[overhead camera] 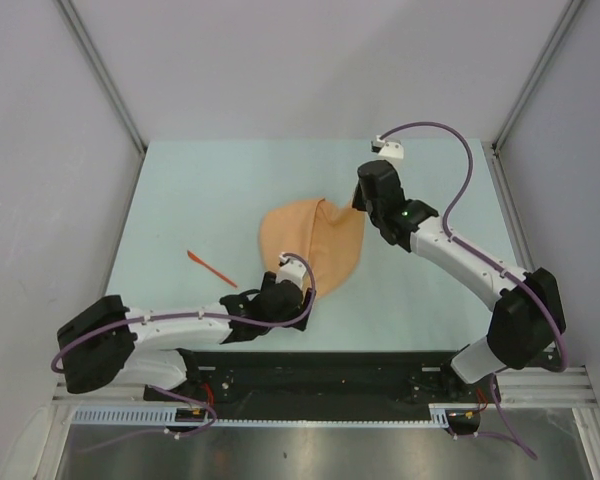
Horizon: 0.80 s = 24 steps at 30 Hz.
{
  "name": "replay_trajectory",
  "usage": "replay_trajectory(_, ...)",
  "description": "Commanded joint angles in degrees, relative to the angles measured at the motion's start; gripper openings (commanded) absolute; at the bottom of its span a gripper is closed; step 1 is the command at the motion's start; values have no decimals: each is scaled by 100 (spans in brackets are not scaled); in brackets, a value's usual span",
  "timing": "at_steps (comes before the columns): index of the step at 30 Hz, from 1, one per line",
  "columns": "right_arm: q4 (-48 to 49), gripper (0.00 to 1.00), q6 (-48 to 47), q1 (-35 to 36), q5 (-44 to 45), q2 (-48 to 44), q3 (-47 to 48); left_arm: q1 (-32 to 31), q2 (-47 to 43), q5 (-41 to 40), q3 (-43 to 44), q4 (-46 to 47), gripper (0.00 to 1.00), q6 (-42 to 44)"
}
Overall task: Fold the napkin, place the utensils inside, and roll it up
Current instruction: Flatten the napkin out
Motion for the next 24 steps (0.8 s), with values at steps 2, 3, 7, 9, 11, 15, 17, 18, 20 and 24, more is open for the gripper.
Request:
replay_trajectory(2, 293, 0, 216, -208, -276, -302, -44, -104, 118, -514, -83, -210, 81, -469)
replay_trajectory(3, 293, 0, 207, -209, -268, -294, -36, -104, 162, -584, -66, -237, 80, -496)
replay_trajectory(7, 346, 0, 207, -209, -329, -311, -27, -104, 163, -804, -109, -229, 77, -575)
replay_trajectory(9, 355, 0, 207, -218, -356, -320, -35, -104, 294, -848, -101, -141, 75, -540)
replay_trajectory(11, 355, 0, 216, -218, -382, -320, -35, -104, 426, -936, -48, -166, 70, -566)
replay_trajectory(15, 346, 0, 216, -218, -391, -364, -53, -78, 637, -1129, -30, -150, 65, -602)
replay_trajectory(17, 363, 0, 190, -226, -400, -355, -53, -69, 672, -1199, -48, -36, 60, -584)
replay_trajectory(18, 364, 0, 190, -226, -408, -355, -53, -26, 681, -1209, -92, 9, 58, -592)
replay_trajectory(20, 346, 0, 181, -218, -417, -364, -53, 36, 681, -1121, -144, 210, 57, -558)
replay_trajectory(24, 346, 0, 155, -226, -382, -381, -62, 71, 708, -1103, -277, 563, 51, -294)
